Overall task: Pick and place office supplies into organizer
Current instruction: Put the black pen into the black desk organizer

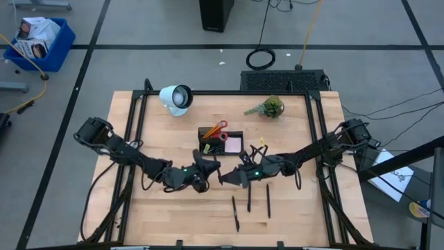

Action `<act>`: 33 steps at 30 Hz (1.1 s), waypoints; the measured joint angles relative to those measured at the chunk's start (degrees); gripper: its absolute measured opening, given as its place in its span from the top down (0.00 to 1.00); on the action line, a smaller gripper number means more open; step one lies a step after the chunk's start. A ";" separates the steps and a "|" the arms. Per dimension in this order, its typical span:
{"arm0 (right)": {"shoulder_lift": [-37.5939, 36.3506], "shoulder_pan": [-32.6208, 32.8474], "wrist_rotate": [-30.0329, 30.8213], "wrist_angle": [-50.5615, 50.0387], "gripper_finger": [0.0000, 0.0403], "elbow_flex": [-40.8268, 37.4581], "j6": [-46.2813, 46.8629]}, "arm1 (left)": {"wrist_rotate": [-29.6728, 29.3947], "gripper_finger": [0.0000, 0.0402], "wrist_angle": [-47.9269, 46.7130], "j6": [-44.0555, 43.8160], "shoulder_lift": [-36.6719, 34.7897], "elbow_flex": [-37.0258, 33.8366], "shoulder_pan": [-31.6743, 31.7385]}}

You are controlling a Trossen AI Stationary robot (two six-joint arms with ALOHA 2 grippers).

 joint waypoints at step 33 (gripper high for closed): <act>0.00 4.34 6.00 6.43 0.77 0.02 -69.04 | 12.82 0.91 -5.79 -70.91 -0.04 0.07 -7.59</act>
